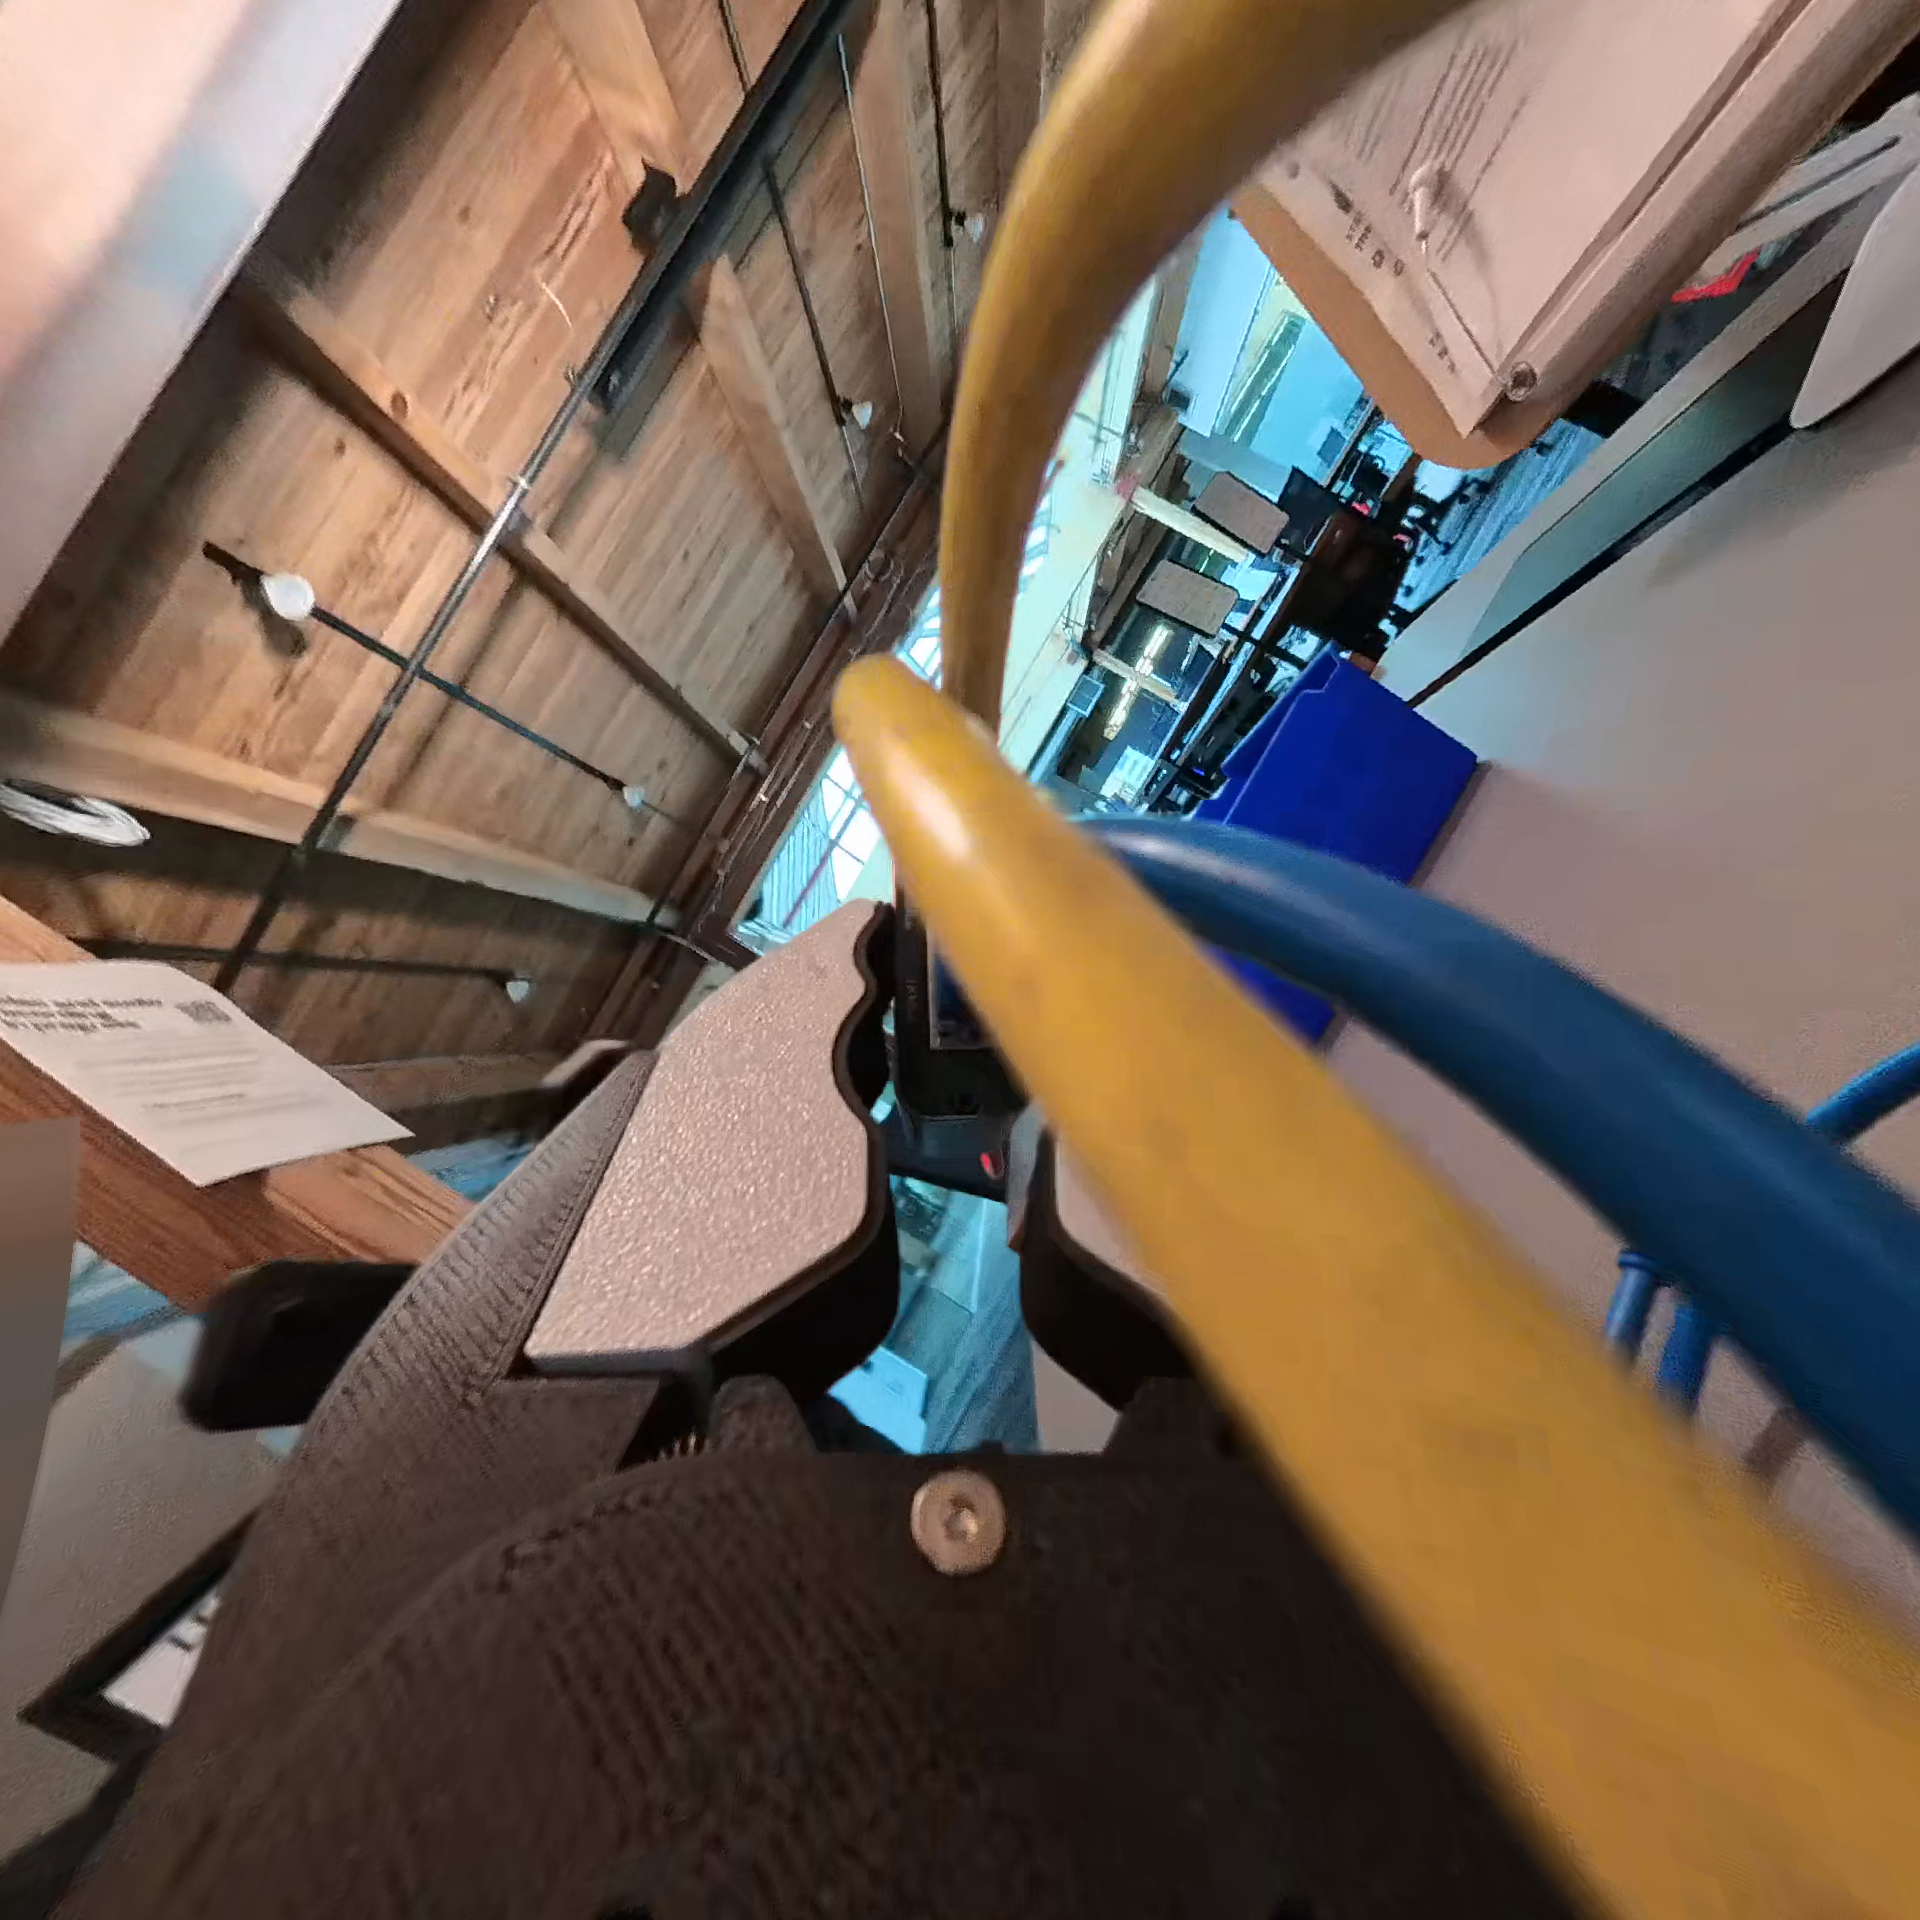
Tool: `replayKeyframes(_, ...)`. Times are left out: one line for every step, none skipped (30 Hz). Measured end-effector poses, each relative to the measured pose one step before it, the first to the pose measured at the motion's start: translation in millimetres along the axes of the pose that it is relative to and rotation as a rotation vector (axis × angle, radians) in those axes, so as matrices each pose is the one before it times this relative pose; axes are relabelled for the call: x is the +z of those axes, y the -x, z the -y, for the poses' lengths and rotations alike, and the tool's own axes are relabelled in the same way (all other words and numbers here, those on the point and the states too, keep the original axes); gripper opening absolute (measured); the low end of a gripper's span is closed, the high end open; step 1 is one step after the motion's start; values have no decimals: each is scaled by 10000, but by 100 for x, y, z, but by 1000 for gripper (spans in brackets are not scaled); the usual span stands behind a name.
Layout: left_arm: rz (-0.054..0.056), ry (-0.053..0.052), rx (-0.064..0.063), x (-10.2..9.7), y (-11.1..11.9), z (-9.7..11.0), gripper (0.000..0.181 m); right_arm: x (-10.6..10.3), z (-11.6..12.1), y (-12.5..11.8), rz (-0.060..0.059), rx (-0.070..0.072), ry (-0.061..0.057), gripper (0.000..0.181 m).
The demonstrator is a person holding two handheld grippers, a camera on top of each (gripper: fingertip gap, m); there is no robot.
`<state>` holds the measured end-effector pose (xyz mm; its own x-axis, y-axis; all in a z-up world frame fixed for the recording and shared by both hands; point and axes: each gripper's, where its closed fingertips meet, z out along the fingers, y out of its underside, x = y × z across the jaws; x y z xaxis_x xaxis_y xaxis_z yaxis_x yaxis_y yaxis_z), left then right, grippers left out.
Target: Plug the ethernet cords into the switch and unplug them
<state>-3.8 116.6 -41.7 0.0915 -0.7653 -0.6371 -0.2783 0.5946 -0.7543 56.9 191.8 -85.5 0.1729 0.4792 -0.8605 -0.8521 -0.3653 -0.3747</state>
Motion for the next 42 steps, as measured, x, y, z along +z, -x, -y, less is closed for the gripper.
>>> replayKeyframes(77, 74, -423, 423, 268, -1172, 61, 7, -254, 181, 80, 214, 40, 24)
replayKeyframes(-179, 10, -372, 558, -18, -1389, 61, 58, -376, 308, 178, 213, 112, 24)
replayKeyframes(-212, -134, -448, 537, 23, -1267, 65, 61, -410, 263, 138, 219, 102, 24)
replayKeyframes(-79, -268, -356, 347, 232, -1023, 66, 85, -487, 85, 17, 64, 151, 24)
replayKeyframes(23, -436, -98, 121, 306, -659, 64, 120, -599, -38, -54, -135, 260, 24)
replayKeyframes(242, -505, 84, -63, 503, -422, 63, 132, -593, -90, -47, -49, 247, 24)
replayKeyframes(192, -334, 226, -112, 359, -445, 61, 143, -516, -66, 5, 83, 200, 24)
replayKeyframes(-87, -163, 293, -65, -102, -517, 60, 141, -405, -68, 18, 103, 132, 24)
replayKeyframes(-172, -104, 155, -15, -288, -435, 61, 143, -430, -111, -5, 79, 139, 25)
replayKeyframes(-221, -82, 42, 43, -410, -395, 61, 146, -506, -160, -33, 79, 194, 24)
replayKeyframes(-103, -57, -73, 63, -253, -412, 66, 113, -480, -184, -36, 19, 201, 24)
replayKeyframes(-43, -130, -130, -63, -94, -267, 66, 56, -396, -136, 21, -59, 206, 24)
replayKeyframes(11, -236, -124, -213, 69, -75, 62, 21, -395, -118, 18, -58, 269, 24)
replayKeyframes(-51, -246, -80, -285, 32, -67, 58, 15, -416, -36, 32, -59, 318, 24)
replayKeyframes(-240, -192, -107, -168, -266, -156, 58, -20, -332, -68, -37, -138, 248, 24)
replayKeyframes(-255, -30, -155, -82, -317, -335, 59, -31, -377, -52, -2, -104, 248, 24)
replayKeyframes(-285, 65, -106, -45, -391, -382, 60, -30, -454, 11, 71, -1, 286, 24)
replayKeyframes(-260, -40, -20, -67, -425, -193, 61, -94, -319, 1, 89, 19, 179, 24)
replayKeyframes(-172, -149, 64, -134, -321, 42, 61, -76, -132, -9, 74, 33, 12, 24)
replayKeyframes(-15, -40, 174, -71, -132, 16, 61, 10, 66, -118, 6, 83, -177, 25)
replayKeyframes(158, 93, 192, 8, 57, -37, 61, 30, 180, -127, 22, 137, -238, 24)
replayKeyframes(225, 72, 116, 45, 102, -25, 61, 44, 53, -33, 101, 137, -118, 24)
replayKeyframes(272, -2, 56, 69, 144, -15, 61, 42, 57, -84, 50, 132, -87, 24)
replayKeyframes(200, -51, 30, 38, 60, -52, 61, 6, 125, -207, -79, 48, -126, 24)
replayKeyframes(117, 89, -151, 63, 12, -232, 61, -32, 88, -251, -132, -31, -90, 24)
replayKeyframes(34, 208, -236, 43, -47, -279, 61, -30, 44, -160, -55, -24, -65, 24)
replayKeyframes(16, 219, -58, 30, -18, -183, 60, -26, 166, -93, -15, -6, -165, 25)
replayKeyframes(60, 233, -16, 85, 46, -149, 61, -24, 306, -145, -32, 13, -273, 26)
replayKeyframes(35, 216, -249, 169, 79, -142, 60, -33, 301, -164, -51, -1, -225, 27)
replayKeyframes(-43, 136, -459, 211, 59, -176, 60, -38, 149, -190, -76, -138, -69, 27)
replayKeyframes(-62, 51, -505, 200, 95, -212, 61, 2, -93, -109, -42, -286, 75, 28)
replayKeyframes(-26, 15, -481, 124, 214, -231, 60, 29, -242, -221, -194, -265, 146, 36)
replayKeyframes(32, 5, -415, 16, 314, -166, 60, 50, -277, -278, -318, -313, 178, 49)
replayKeyframes(122, -7, -368, -68, 447, -106, 60, 60, -197, -283, -392, -435, 153, 61)
replayKeyframes(164, -47, -372, -122, 496, -58, 60, -4, -8, -130, -318, -534, 48, 67)
replayKeyframes(137, -113, -395, -171, 472, -10, 60, -60, 59, 13, -225, -559, -19, 69)
replayKeyframes(81, -90, -443, -164, 414, -51, 60, -78, 341, -120, -312, -340, -190, 72)
replayKeyframes(23, -88, -342, -156, 299, -66, 61, -126, 480, -146, -277, -179, -317, 74)
replayKeyframes(30, -135, -152, -184, 223, 12, 60, -146, 551, -239, -281, 60, -402, 73)
replayKeyframes(101, -80, 23, -157, 207, 18, 60, -143, 400, -112, -109, 205, -323, 69)
replayKeyframes(148, -2, 93, -91, 190, 3, 60, -94, 126, -73, 0, 277, -168, 63)
replayKeyframes(110, -18, 124, -54, 77, 17, 60, -6, -102, -96, 37, 319, -44, 56)
